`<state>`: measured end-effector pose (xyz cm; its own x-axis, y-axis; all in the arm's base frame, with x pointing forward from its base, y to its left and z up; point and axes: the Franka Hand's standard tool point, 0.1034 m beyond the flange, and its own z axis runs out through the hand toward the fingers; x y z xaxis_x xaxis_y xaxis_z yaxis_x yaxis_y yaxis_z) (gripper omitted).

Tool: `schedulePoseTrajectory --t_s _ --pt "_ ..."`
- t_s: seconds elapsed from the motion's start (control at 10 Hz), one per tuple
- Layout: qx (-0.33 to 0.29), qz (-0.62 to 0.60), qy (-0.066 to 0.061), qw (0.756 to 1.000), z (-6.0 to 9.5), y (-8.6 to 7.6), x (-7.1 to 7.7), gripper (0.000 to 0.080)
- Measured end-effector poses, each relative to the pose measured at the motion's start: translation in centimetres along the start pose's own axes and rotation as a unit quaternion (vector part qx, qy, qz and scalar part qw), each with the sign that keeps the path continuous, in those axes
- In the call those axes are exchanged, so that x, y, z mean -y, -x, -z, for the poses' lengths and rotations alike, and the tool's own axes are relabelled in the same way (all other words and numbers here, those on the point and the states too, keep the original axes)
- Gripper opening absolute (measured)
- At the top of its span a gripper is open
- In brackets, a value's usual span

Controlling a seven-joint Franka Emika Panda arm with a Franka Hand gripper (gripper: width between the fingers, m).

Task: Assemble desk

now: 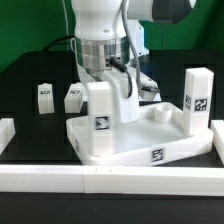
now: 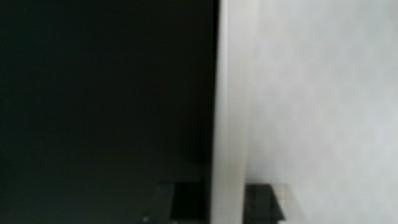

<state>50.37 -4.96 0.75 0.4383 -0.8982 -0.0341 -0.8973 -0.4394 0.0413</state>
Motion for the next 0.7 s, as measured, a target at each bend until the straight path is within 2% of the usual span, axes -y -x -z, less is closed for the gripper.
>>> schedulePoseTrajectory --t_s 0.1,0.3,0.7 --pt "0.0 0.029 0.0 1.0 0.0 0.0 0.0 0.0073" --pt "-0.004 0.14 0.0 0.99 0.2 -1.1 -0.2 0.0072" --pt "-0.005 0.295 0.0 0.955 0.2 -1.7 -0.4 0.0069"
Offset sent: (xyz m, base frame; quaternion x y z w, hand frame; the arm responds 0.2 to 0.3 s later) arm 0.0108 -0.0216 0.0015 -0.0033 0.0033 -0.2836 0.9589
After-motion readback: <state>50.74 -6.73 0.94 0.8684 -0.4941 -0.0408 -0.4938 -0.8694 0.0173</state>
